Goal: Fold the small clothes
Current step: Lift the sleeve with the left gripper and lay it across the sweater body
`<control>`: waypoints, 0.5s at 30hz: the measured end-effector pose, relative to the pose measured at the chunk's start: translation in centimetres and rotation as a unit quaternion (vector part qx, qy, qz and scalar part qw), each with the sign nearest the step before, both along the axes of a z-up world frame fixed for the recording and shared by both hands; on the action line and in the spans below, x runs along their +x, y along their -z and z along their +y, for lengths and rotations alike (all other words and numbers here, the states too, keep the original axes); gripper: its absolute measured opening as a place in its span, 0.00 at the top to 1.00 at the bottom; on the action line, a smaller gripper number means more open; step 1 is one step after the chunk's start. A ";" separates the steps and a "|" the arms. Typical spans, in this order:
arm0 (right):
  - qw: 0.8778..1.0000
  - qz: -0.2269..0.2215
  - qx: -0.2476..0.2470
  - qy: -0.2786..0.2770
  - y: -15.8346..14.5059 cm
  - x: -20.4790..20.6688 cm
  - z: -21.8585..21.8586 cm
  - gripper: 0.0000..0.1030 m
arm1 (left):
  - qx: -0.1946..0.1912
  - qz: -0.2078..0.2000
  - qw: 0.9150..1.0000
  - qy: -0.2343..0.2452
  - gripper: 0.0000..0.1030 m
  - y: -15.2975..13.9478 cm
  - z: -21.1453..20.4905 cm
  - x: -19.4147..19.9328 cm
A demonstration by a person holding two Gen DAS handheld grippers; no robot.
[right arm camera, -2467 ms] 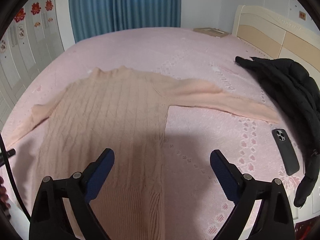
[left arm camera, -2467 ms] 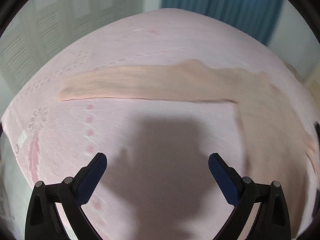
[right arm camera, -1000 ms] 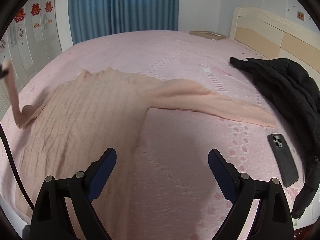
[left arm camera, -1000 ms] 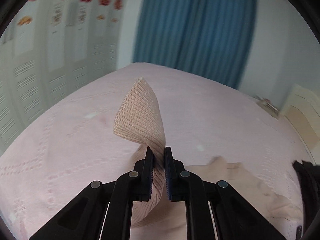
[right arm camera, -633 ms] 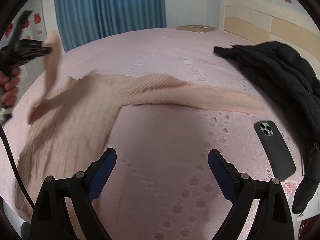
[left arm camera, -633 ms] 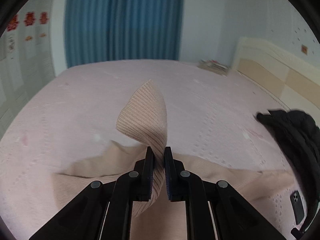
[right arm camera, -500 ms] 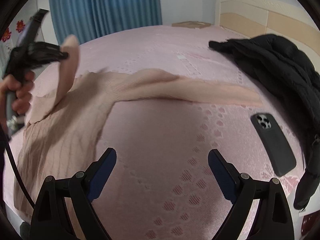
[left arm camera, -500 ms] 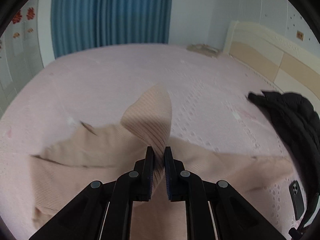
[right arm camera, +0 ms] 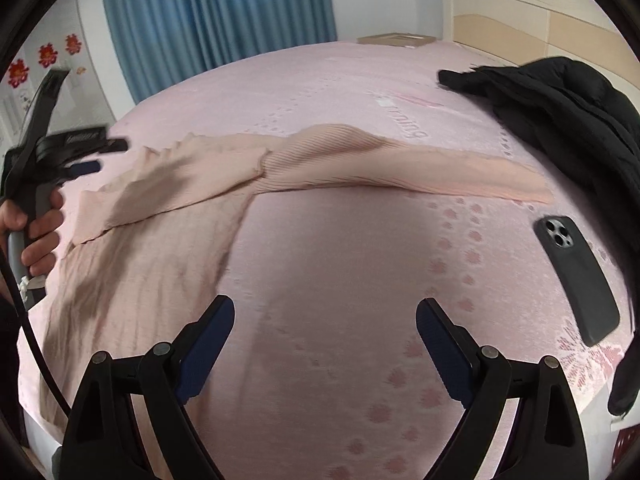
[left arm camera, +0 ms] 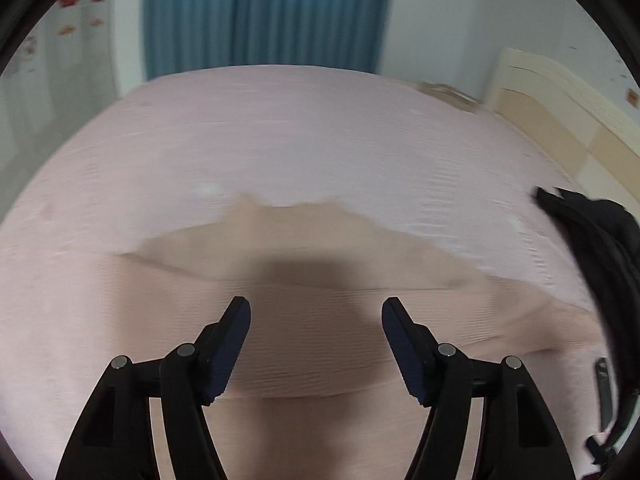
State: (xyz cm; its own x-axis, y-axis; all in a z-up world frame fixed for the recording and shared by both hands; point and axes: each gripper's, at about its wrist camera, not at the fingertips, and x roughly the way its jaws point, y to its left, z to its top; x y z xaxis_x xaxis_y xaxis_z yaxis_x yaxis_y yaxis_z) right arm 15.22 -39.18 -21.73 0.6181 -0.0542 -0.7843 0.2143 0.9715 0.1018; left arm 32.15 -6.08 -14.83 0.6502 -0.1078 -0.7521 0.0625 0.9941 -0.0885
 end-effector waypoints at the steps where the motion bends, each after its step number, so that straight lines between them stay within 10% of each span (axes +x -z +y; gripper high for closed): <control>1: 1.000 0.000 0.001 -0.005 0.0 0.3 0.5 0.11 | 0.008 0.002 1.000 -0.016 0.36 0.2 1.9 -0.3; 8: 0.999 0.003 -0.027 -0.038 -0.1 2.1 4.0 0.11 | -0.023 0.038 0.994 -0.099 0.38 3.9 12.6 -0.4; 15: 0.998 0.026 -0.040 -0.034 1.1 2.4 4.8 0.11 | -0.069 0.072 0.990 -0.103 0.58 8.2 14.6 2.3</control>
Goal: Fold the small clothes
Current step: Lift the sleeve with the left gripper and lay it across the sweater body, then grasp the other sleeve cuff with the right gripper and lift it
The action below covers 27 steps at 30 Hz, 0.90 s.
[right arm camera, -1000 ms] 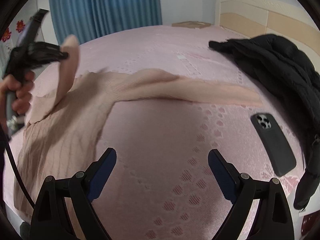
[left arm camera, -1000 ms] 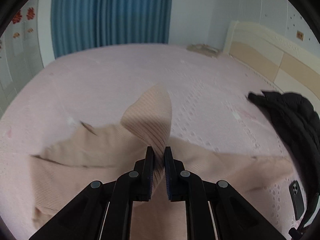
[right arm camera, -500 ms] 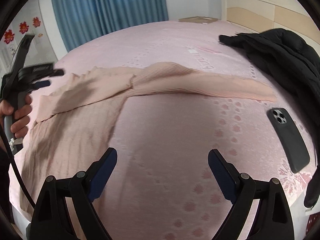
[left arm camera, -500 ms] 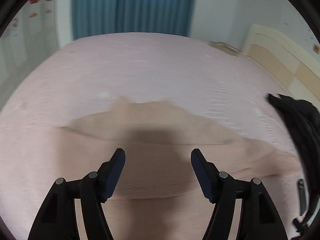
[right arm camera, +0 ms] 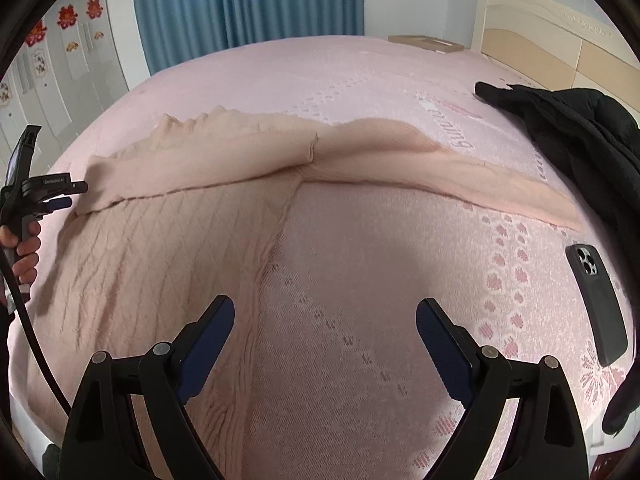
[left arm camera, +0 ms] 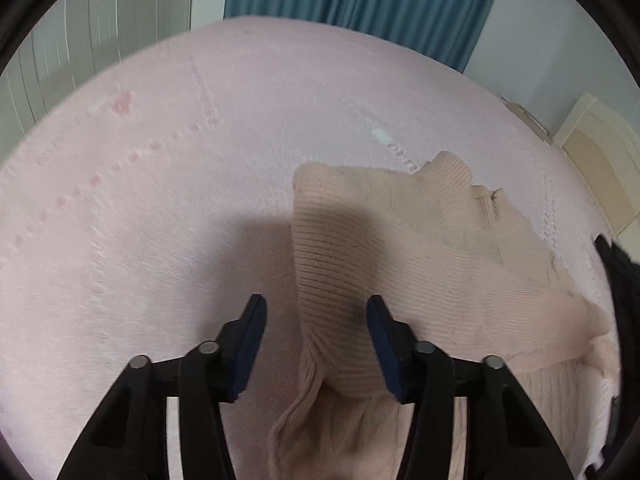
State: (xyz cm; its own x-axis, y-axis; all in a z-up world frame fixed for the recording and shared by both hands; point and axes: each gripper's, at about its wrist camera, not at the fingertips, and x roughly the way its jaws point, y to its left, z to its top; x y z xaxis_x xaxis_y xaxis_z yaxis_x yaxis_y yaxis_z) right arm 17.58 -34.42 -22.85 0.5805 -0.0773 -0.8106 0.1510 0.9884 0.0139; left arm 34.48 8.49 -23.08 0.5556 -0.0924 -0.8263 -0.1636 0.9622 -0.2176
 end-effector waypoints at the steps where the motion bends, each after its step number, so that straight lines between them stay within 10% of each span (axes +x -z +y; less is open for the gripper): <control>1: 1.000 0.005 -0.001 0.003 0.2 0.0 0.0 0.11 | -0.023 0.008 1.000 0.001 0.68 0.8 0.0 0.5; 3: 1.000 0.012 -0.004 0.007 0.6 0.0 -0.1 0.11 | -0.017 -0.002 1.000 0.005 0.85 1.2 -0.2 0.7; 7: 1.000 0.019 -0.010 0.012 0.9 -0.4 -0.3 0.12 | 0.008 -0.036 0.999 -0.012 0.87 0.4 0.3 0.1; 12: 0.999 0.019 -0.009 0.023 1.2 -0.4 -1.4 0.12 | 0.084 -0.024 0.996 0.036 0.64 -0.1 -2.0 -1.9; 22: 0.991 -0.007 -0.017 0.129 -0.2 2.4 -12.9 0.13 | 0.113 -0.044 0.984 0.131 0.38 -0.1 -7.1 -9.5; 27: 0.984 -0.005 -0.001 0.180 0.4 4.0 -18.8 0.36 | 0.140 -0.043 0.979 0.141 0.32 1.1 -8.5 -10.0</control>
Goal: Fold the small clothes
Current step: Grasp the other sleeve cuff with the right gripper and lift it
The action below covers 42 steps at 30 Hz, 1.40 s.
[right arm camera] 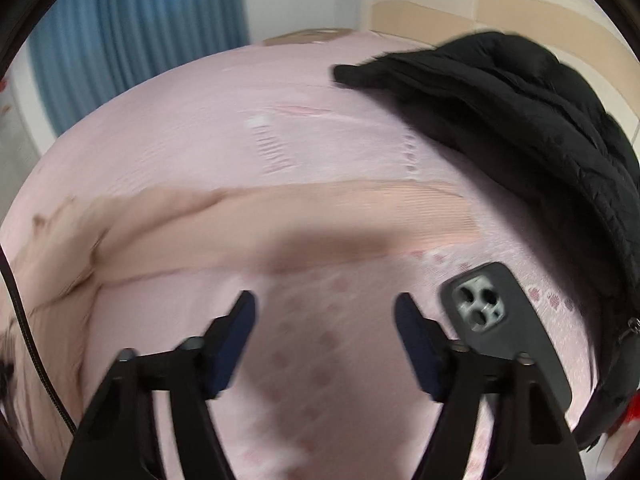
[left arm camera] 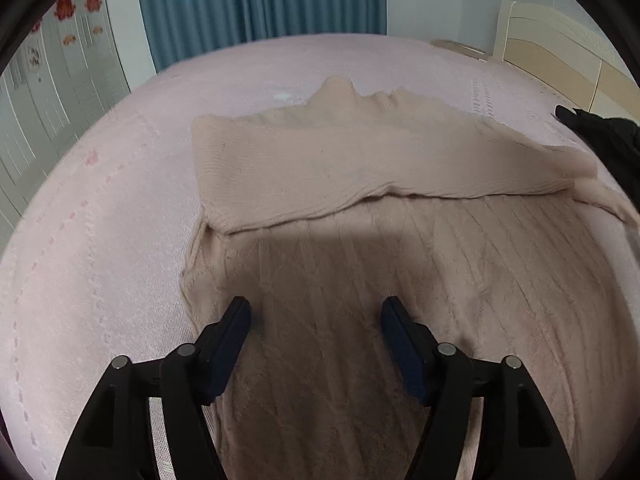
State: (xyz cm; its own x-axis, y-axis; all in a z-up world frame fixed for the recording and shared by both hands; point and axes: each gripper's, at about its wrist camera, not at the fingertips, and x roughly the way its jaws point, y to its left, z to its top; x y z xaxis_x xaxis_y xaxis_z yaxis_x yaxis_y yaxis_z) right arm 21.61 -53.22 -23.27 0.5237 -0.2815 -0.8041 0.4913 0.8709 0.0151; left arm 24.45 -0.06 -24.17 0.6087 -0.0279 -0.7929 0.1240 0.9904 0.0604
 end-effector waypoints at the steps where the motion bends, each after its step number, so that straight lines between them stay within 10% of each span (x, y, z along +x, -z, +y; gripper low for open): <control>1: 1.000 0.000 0.009 0.008 0.4 0.3 -1.1 0.37 | 0.000 0.001 1.000 -0.001 0.31 0.1 0.0 0.1; 18: 0.992 -0.017 0.103 0.074 3.6 4.1 -6.5 0.45 | -0.018 0.002 1.000 -0.008 0.23 0.6 0.6 0.3; 24: 0.992 -0.024 0.069 0.107 3.7 4.7 -7.9 0.64 | -0.018 0.001 1.000 -0.008 0.23 0.6 0.6 0.3; 27: 0.993 -0.016 0.041 0.110 3.3 5.3 -8.4 0.88 | -0.020 0.001 1.000 -0.008 0.23 0.6 0.6 0.3; 36: 0.991 -0.059 -0.121 0.009 -5.7 7.4 -0.5 0.94 | -0.050 0.002 0.999 -0.009 0.23 0.3 1.5 0.1; 42: 0.979 -0.106 -0.134 -0.109 -13.0 11.1 11.8 0.94 | -0.087 0.027 0.994 -0.058 0.23 -1.6 5.5 -0.7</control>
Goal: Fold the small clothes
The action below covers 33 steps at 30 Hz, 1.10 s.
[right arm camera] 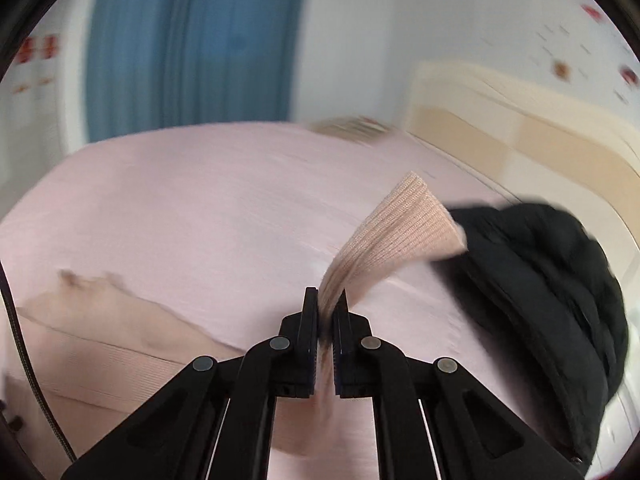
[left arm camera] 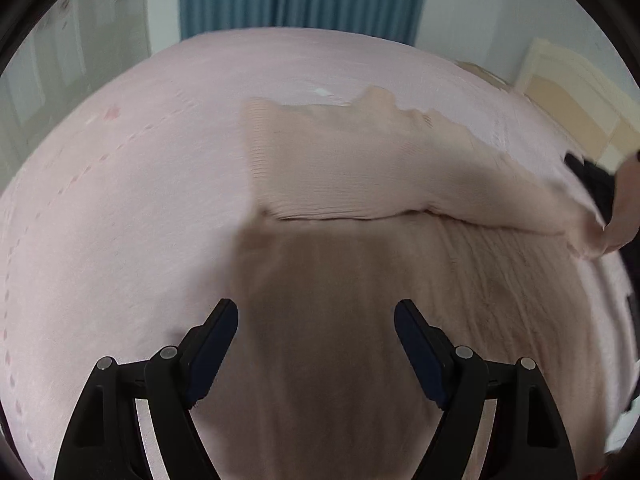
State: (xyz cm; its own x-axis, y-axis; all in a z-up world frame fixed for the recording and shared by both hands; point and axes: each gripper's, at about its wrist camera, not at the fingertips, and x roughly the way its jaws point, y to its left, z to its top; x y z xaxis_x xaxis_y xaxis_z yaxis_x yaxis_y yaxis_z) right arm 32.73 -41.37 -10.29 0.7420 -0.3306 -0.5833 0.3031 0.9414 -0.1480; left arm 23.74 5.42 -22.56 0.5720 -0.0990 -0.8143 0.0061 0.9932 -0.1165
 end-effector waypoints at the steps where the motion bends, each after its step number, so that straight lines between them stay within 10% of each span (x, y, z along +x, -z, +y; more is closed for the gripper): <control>1: 1.000 -0.005 0.003 -0.024 -0.6 0.5 2.4 0.94 | -0.004 -0.002 1.000 -0.007 0.23 -0.6 1.0 -0.5; 9: 0.974 0.007 0.077 -0.214 0.9 3.7 23.5 0.93 | -0.028 -0.012 0.997 -0.073 0.23 -3.2 8.4 -3.5; 13: 0.962 0.047 0.103 -0.249 4.6 3.7 27.9 0.48 | -0.019 -0.002 0.997 -0.071 0.23 -2.5 9.1 -4.4; 25: 0.980 0.106 0.098 -0.135 10.4 -2.2 12.6 0.47 | -0.106 -0.018 0.994 0.004 0.25 -2.1 3.6 2.0; 28: 0.980 0.124 0.117 -0.102 12.7 -3.1 9.4 0.47 | -0.137 -0.008 0.990 0.014 0.57 -1.6 2.1 4.8; 33: 0.978 0.118 0.151 -0.087 15.3 -4.2 7.0 0.47 | -0.140 0.007 0.990 -0.018 0.57 -0.1 1.8 7.7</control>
State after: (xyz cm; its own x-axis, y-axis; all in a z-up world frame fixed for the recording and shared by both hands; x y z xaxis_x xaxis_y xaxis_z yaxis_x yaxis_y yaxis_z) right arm 28.53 -34.34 -25.57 0.6040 0.0023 -0.7970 0.1264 0.9871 0.0987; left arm 31.40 7.20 -22.48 0.5676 -0.3021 -0.7659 -0.0323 0.9213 -0.3874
